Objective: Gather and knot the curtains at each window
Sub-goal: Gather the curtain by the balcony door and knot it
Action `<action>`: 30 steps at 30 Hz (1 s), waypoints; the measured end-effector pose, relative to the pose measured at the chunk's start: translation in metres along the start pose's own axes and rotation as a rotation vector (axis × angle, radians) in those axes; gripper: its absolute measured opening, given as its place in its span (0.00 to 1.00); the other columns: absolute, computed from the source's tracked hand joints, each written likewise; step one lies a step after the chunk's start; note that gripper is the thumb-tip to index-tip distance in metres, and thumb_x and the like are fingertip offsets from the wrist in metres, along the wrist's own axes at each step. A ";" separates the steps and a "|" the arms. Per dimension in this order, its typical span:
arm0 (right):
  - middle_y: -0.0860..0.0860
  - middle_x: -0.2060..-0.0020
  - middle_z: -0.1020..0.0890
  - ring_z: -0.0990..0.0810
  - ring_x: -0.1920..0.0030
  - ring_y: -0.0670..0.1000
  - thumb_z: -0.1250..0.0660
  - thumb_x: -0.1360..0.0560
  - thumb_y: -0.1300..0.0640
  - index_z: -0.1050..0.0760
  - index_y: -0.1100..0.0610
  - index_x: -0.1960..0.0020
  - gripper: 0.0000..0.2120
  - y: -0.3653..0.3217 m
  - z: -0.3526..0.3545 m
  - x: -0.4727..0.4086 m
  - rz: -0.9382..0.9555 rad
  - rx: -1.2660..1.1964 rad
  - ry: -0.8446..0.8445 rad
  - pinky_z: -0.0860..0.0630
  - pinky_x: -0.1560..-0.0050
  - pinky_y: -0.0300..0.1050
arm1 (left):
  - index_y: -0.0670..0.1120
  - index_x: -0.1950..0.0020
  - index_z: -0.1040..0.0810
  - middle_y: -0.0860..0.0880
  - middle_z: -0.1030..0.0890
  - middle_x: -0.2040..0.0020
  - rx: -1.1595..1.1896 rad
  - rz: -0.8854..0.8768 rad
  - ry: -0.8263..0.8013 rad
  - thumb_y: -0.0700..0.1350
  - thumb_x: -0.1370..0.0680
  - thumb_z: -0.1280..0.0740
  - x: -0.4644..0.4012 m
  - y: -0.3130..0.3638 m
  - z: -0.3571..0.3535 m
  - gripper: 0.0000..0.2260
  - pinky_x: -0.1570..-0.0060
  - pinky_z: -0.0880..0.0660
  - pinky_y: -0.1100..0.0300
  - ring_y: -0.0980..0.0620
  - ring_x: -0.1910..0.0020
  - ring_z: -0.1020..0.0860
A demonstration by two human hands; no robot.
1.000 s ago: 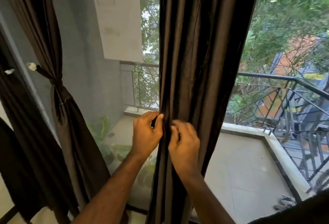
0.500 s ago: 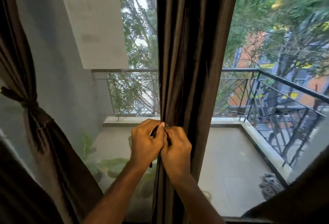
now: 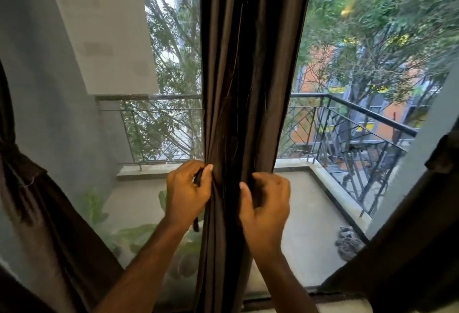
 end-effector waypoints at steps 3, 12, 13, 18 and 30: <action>0.46 0.44 0.23 0.24 0.45 0.44 0.25 0.24 0.53 0.26 0.50 0.39 0.17 0.018 0.004 -0.017 -0.193 0.024 0.060 0.23 0.45 0.38 | 0.42 0.66 0.27 0.51 0.31 0.70 -0.036 -0.018 -0.001 0.42 0.21 0.33 -0.001 0.002 -0.002 0.13 0.69 0.35 0.53 0.50 0.71 0.32; 0.50 0.57 0.19 0.20 0.56 0.51 0.32 0.20 0.64 0.19 0.55 0.50 0.06 0.044 0.001 -0.013 -0.084 0.075 -0.005 0.19 0.53 0.54 | 0.42 0.64 0.24 0.50 0.29 0.69 -0.210 -0.004 0.057 0.43 0.21 0.34 -0.001 -0.007 0.003 0.12 0.71 0.31 0.51 0.47 0.71 0.31; 0.50 0.57 0.19 0.20 0.56 0.52 0.31 0.21 0.64 0.18 0.55 0.50 0.06 0.041 -0.004 -0.008 0.003 0.093 -0.078 0.19 0.54 0.53 | 0.43 0.64 0.24 0.51 0.29 0.69 -0.211 -0.002 0.051 0.44 0.20 0.35 0.001 -0.005 0.001 0.13 0.71 0.31 0.50 0.47 0.71 0.30; 0.51 0.57 0.18 0.19 0.56 0.54 0.33 0.21 0.61 0.16 0.57 0.49 0.07 0.028 -0.026 0.000 0.079 0.097 -0.129 0.21 0.53 0.50 | 0.44 0.63 0.21 0.50 0.25 0.69 -0.137 -0.009 0.040 0.45 0.21 0.33 0.008 0.012 -0.016 0.12 0.71 0.29 0.50 0.49 0.71 0.27; 0.51 0.63 0.22 0.21 0.61 0.51 0.38 0.20 0.57 0.17 0.59 0.54 0.11 0.017 -0.044 -0.001 0.096 0.038 -0.138 0.26 0.55 0.40 | 0.43 0.62 0.18 0.51 0.19 0.67 0.033 0.041 0.015 0.43 0.21 0.31 0.013 0.023 -0.021 0.10 0.66 0.25 0.49 0.52 0.66 0.21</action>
Point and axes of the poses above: each hand's wrist, its own x-axis away from the middle knuckle, its own z-axis out of the back of the hand, y = z × x, the point moved 1 cm from there along -x, towards the middle knuckle
